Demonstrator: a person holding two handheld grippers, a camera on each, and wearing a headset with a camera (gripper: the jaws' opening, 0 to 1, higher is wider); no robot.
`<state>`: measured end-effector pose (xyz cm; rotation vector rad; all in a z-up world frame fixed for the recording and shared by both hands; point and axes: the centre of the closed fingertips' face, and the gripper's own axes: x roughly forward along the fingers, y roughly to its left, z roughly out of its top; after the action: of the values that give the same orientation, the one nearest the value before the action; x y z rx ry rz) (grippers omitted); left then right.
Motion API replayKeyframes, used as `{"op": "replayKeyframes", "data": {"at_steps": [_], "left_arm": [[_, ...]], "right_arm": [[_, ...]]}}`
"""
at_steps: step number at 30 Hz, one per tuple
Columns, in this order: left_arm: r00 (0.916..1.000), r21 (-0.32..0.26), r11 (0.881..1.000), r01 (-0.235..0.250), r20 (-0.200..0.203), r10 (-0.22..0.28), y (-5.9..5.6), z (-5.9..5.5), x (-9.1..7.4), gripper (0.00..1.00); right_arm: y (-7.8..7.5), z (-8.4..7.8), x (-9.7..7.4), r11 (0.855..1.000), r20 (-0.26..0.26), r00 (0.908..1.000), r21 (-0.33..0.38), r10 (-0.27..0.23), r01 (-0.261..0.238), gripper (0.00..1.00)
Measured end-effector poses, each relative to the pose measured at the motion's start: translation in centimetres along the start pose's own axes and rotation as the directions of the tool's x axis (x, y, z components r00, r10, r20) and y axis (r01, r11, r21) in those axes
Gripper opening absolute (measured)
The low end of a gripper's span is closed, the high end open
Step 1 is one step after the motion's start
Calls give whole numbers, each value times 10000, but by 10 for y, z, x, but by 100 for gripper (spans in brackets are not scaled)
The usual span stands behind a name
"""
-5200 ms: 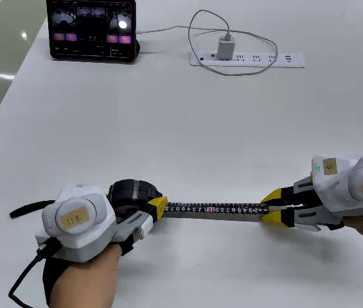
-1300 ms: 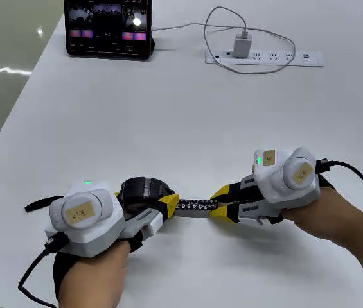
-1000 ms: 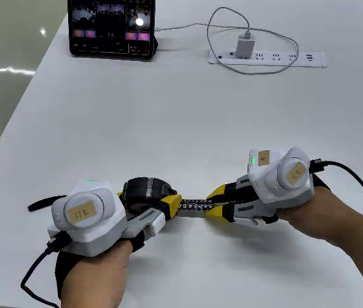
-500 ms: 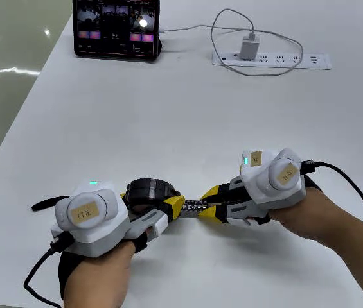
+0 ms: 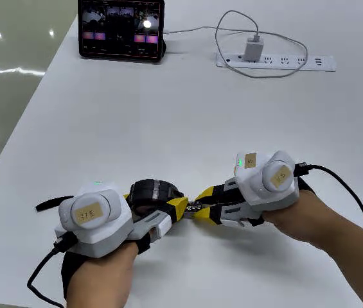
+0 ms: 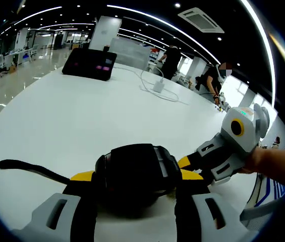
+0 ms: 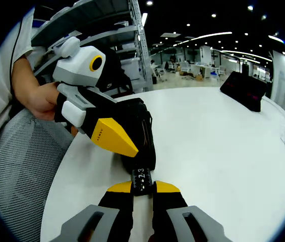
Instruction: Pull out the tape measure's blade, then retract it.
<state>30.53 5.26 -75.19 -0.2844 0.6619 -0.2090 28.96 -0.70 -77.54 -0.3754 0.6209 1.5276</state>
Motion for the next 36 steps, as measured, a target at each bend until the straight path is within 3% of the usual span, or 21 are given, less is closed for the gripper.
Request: {"op": "replayKeyframes", "data": {"at_steps": [36], "left_arm": [[10000,-156,9999,72,-26,-72,0,0,1,59]], "right_arm": [[2,6,11,9999,175,9998,163,23,-25,12]]}}
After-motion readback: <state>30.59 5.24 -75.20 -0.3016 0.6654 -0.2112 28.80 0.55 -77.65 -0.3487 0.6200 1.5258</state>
